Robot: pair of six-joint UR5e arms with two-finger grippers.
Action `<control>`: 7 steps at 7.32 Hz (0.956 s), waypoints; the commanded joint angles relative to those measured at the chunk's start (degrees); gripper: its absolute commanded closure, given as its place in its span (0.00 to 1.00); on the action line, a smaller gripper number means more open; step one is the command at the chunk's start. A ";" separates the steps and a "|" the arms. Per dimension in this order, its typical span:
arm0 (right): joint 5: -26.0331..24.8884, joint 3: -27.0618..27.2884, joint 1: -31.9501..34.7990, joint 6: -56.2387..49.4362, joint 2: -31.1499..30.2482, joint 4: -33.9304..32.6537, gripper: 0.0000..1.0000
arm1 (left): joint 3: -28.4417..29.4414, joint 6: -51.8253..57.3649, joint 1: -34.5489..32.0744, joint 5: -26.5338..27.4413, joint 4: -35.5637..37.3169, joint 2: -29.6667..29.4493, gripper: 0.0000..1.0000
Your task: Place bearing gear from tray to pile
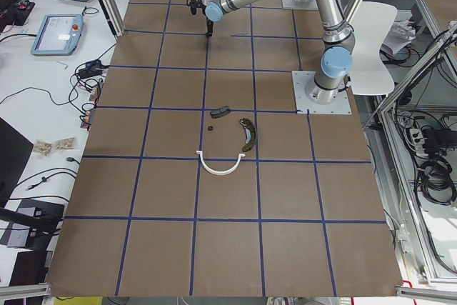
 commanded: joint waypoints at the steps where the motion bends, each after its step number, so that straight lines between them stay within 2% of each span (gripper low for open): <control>1: -1.55 1.03 -0.07 -0.05 -1.30 -1.44 0.00 | 1.11 0.00 -0.06 1.06 0.17 -1.35 0.14; 2: -1.46 1.03 -0.07 0.04 -1.13 -2.05 0.00 | 1.29 0.00 -0.06 1.07 0.17 -1.53 0.23; 3: -1.11 0.42 -0.07 0.82 -0.69 -5.71 0.00 | 1.38 0.00 -0.06 1.07 0.17 -1.70 0.36; 4: -1.11 0.32 -0.07 0.92 -0.08 -7.75 0.00 | 1.29 0.00 -0.06 1.07 0.17 -1.97 0.42; 6: -0.84 0.76 -0.07 0.92 -0.07 -7.77 0.00 | 1.46 0.00 0.03 1.07 0.17 -2.41 0.44; 7: -0.84 0.94 0.02 0.92 -0.16 -7.68 0.00 | 1.55 0.08 0.12 1.07 0.17 -2.41 0.61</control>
